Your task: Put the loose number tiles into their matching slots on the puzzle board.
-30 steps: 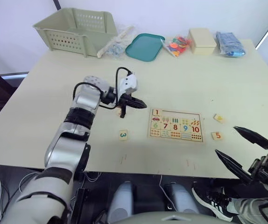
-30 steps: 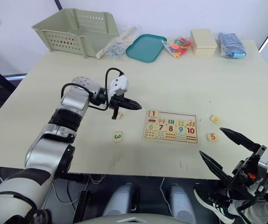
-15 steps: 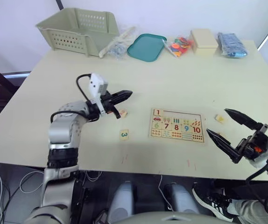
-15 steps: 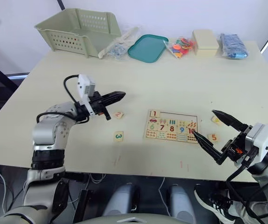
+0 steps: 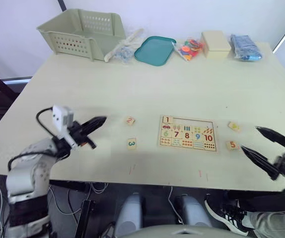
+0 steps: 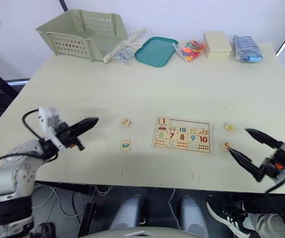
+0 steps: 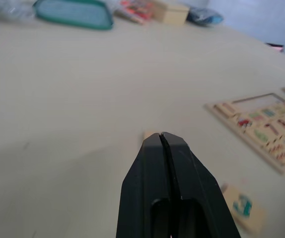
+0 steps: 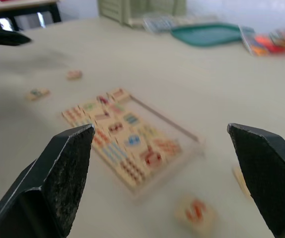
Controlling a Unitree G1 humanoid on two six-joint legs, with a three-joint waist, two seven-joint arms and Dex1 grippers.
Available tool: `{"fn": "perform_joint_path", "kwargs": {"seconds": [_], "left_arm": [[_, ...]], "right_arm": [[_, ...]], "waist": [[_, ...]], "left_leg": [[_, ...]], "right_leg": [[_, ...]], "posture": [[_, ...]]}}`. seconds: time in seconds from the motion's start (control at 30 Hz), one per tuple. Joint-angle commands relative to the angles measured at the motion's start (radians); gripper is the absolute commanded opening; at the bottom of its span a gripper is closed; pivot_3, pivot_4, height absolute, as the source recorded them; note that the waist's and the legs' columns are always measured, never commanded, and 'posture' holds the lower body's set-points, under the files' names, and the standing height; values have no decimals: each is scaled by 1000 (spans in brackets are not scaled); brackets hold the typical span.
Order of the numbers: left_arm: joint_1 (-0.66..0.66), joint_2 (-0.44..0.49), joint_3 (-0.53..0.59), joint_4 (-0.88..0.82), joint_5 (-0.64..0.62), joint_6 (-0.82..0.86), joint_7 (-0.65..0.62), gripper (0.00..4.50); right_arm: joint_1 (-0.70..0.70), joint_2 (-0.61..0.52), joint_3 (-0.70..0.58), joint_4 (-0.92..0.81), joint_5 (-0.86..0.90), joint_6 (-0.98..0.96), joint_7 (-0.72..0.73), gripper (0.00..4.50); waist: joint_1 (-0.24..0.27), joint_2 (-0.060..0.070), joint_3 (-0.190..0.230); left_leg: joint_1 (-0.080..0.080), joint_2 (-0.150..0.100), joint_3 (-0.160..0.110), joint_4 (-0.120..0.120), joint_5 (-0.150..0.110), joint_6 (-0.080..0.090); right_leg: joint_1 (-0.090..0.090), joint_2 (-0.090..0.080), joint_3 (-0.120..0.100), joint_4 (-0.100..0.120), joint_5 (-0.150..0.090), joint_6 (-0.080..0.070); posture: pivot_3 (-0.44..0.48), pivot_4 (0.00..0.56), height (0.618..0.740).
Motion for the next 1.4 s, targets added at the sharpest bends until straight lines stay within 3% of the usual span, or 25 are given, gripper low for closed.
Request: {"fn": "perform_joint_path", "kwargs": {"seconds": [0.03,0.27,0.33,0.93,1.23,1.4], "left_arm": [[28,17,24,-18,-32,-52,-25,855],[100,41,35,13,-49,-92,-43,4004],[104,44,30,21,-47,-101,-42,4432],[55,126,-23,81,-42,-115,-95,4432],[-115,218,-147,175,-6,-106,-196,4432],[-311,272,-273,365,55,-154,-354,4432]], "right_arm": [[13,-25,-71,45,8,-29,61,4500],[38,-38,-113,98,8,-19,121,4500],[40,-35,-114,105,0,-23,124,4500],[28,-18,-82,44,1,2,113,4500],[60,-40,-49,-115,56,69,124,4500],[58,-56,-38,-183,79,100,117,4500]], "waist": [[0,0,0],[-1,1,-1],[0,1,-1],[0,1,-1],[0,1,-1],[1,1,0]], "left_leg": [[1,0,1,0,0,0],[4,0,4,-1,0,0],[4,0,5,-1,0,0],[4,0,5,-1,0,0],[4,0,5,-1,0,0],[3,0,5,-1,0,0]], "right_leg": [[1,0,0,0,0,0],[2,0,1,0,0,-1],[2,0,2,0,0,-1],[2,0,2,0,-1,0],[2,0,2,0,0,0],[2,1,1,0,0,0]], "posture": [[0,150,740],[0,150,740],[0,150,740],[0,150,740],[0,150,740],[0,150,740]]}}
